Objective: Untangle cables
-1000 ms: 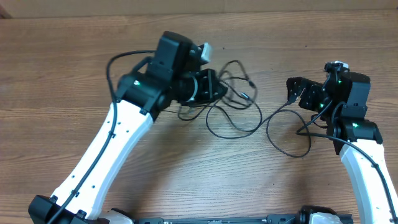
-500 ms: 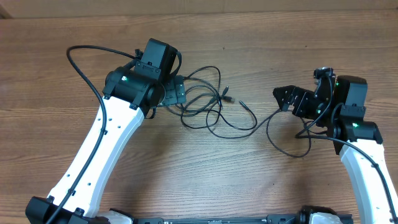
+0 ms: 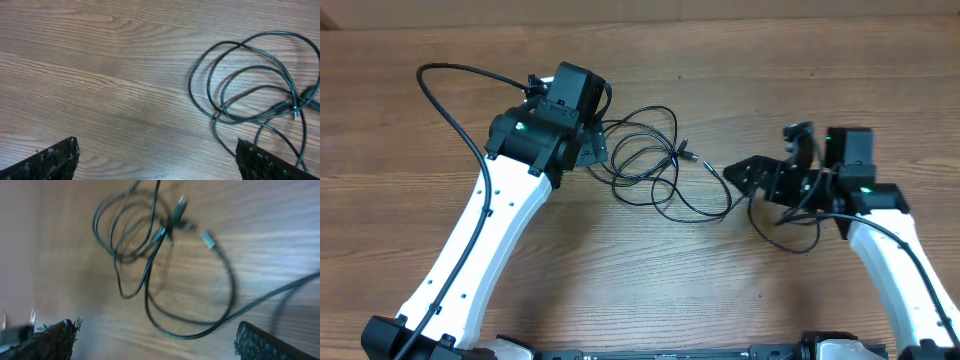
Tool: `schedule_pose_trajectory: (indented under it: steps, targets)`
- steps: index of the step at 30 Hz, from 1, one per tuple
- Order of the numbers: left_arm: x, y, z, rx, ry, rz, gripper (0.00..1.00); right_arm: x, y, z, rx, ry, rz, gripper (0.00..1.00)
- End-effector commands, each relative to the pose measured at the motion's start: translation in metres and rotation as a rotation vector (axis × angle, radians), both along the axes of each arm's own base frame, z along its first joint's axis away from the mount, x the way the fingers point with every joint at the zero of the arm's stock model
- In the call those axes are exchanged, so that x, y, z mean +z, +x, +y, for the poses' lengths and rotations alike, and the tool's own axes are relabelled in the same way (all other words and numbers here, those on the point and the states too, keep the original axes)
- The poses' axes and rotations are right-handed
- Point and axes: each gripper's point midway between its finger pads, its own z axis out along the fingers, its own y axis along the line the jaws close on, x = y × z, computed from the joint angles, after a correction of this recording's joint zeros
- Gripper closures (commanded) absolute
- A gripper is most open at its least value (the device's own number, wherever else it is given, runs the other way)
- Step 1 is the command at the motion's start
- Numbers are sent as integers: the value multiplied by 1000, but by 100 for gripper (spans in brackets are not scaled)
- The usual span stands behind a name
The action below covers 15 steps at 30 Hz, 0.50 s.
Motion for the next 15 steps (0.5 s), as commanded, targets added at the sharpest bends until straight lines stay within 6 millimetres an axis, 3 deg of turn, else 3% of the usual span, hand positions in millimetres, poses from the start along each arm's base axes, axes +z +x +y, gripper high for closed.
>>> schedule_pose_trajectory:
  steps: [1, 7, 12, 15]
  targets:
    - [17, 0, 10, 9, 34, -46, 1, -8, -8, 27, 96, 9, 32, 0]
    - [11, -2, 17, 22, 73, -36, 0, -42, -35, 43, 70, -35, 258, 0]
    - [2, -5, 19, 22, 86, -13, 0, -51, -44, 33, -223, -1, 523, 0]
    - [2, -5, 19, 22, 86, -14, 0, -52, -44, 33, -306, 27, 586, 0]
